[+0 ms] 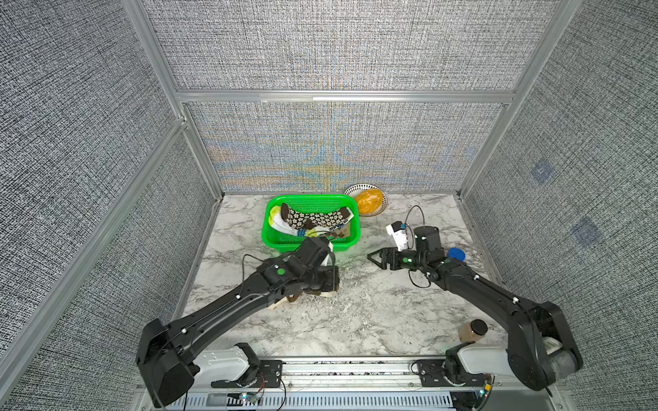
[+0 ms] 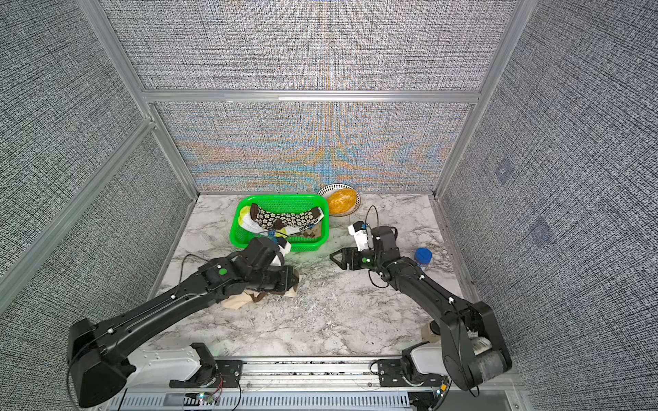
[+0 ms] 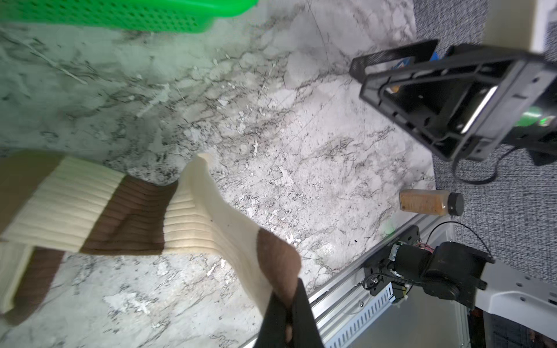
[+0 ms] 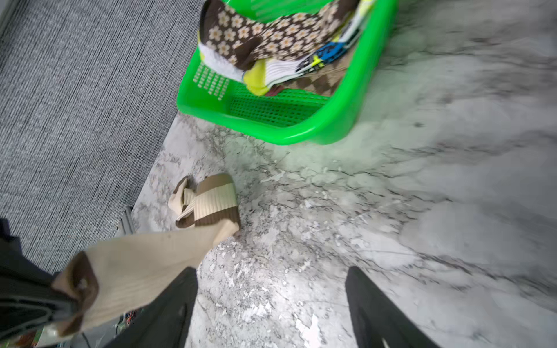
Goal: Place the socks together as a pair
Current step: Place the sock at the center of the board.
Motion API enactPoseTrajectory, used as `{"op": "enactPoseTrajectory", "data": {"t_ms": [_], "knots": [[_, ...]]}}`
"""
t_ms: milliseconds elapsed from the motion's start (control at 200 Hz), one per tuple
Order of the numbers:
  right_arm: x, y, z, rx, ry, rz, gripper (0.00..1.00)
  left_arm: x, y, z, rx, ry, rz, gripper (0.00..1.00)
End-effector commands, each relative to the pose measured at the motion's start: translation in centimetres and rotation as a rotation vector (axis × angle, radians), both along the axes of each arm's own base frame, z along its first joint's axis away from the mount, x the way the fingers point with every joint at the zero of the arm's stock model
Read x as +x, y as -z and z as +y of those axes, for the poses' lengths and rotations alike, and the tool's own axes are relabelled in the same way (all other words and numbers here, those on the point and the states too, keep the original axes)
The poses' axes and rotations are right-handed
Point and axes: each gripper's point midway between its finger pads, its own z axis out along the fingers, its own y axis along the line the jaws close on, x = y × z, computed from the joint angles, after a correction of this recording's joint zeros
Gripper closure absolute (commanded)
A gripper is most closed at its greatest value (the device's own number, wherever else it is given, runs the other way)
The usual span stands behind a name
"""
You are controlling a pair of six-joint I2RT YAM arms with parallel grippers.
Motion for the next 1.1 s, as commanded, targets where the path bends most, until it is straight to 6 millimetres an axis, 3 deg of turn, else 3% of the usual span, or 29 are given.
{"op": "enactPoseTrajectory", "data": {"t_ms": [0,245,440,480,545,615,625,640,741,956,1031,1091], "knots": [[0.2,0.0,-2.2,0.013,0.079,0.002,0.20,0.4,0.6,-3.8,-0.043,0.007,-0.024,1.00],[-0.5,0.9,-4.6,0.007,0.138,0.023,0.20,-1.7,4.8,-11.8,-0.015,0.113,0.020,1.00],[-0.5,0.7,-6.7,0.018,0.208,0.016,0.20,-1.4,5.5,-15.1,-0.051,0.113,0.021,1.00],[-0.5,0.6,-6.9,0.017,0.213,0.011,0.20,-1.4,5.4,-15.5,-0.054,0.122,0.025,0.91],[-0.7,0.6,-7.0,0.008,0.215,0.014,0.20,-1.4,4.9,-15.8,-0.063,0.136,0.020,0.49],[-0.8,0.8,-7.3,-0.002,0.221,0.020,0.20,-1.3,3.8,-15.2,-0.063,0.134,-0.005,0.21],[-0.8,0.8,-7.3,-0.003,0.221,0.020,0.20,-1.4,3.6,-15.1,-0.066,0.135,-0.009,0.07],[-0.8,0.9,-7.3,-0.002,0.222,0.022,0.20,-1.4,3.3,-15.0,-0.069,0.138,-0.014,0.02],[-1.1,1.4,-7.2,-0.002,0.218,0.038,0.20,-1.7,2.0,-13.2,-0.039,0.139,-0.037,0.01],[-1.6,1.2,-5.7,-0.026,0.178,0.023,0.20,-1.9,2.3,-5.5,0.109,0.015,-0.064,0.01],[-2.0,0.2,-3.6,-0.034,0.105,0.003,0.20,-1.8,2.8,-2.7,0.142,-0.041,-0.050,0.01],[-2.8,-0.2,-0.6,-0.073,0.009,-0.007,0.20,-1.6,3.2,0.2,0.159,-0.117,-0.037,0.01]]}}
